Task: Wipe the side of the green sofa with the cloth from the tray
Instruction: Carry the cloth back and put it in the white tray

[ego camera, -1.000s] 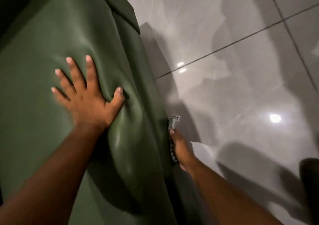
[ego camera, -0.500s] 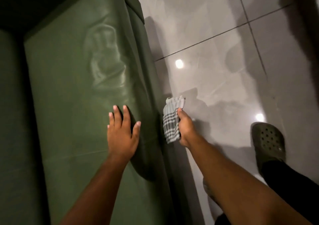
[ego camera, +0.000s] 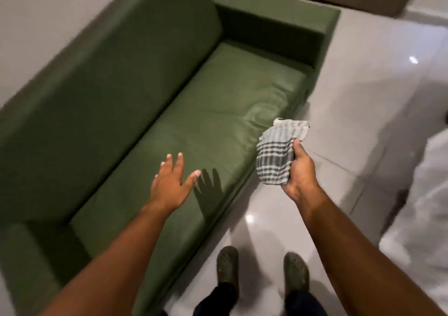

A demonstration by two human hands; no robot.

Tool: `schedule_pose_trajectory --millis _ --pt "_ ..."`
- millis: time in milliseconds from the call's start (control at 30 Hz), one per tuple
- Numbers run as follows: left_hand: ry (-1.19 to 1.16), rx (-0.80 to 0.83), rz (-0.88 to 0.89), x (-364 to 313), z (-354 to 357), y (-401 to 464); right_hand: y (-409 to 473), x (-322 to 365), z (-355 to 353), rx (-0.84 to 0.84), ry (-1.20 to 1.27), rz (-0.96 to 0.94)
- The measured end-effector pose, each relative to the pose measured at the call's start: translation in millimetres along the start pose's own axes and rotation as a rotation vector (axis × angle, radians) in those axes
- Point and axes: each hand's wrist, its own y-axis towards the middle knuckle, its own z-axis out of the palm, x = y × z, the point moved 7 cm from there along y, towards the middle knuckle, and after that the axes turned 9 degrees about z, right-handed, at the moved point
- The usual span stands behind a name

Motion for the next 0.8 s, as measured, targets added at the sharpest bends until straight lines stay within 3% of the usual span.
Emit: schedule_pose_trajectory --millis 233,433,600,800 --pt "-0.113 -0.24 -0.295 62.0 -83.8 -155.7 -102.0 -46.8 159.1 0.299 -0.477 0.063" --pt "-0.194 -0.381 -0.695 165.9 -71.5 -359.5 -203.9 -213.5 250.9 0.598 -0.811 0.265" --pt "-0.283 -0.507 -1.047 223.1 -14.2 -542.7 -311.7 -380.5 265.8 0.878 -1.092 0.447" --pt "-0.449 -0.52 -1.414 233.3 98.2 -725.5 -441.4 -557.8 214.3 1.25 -1.535 0.543"
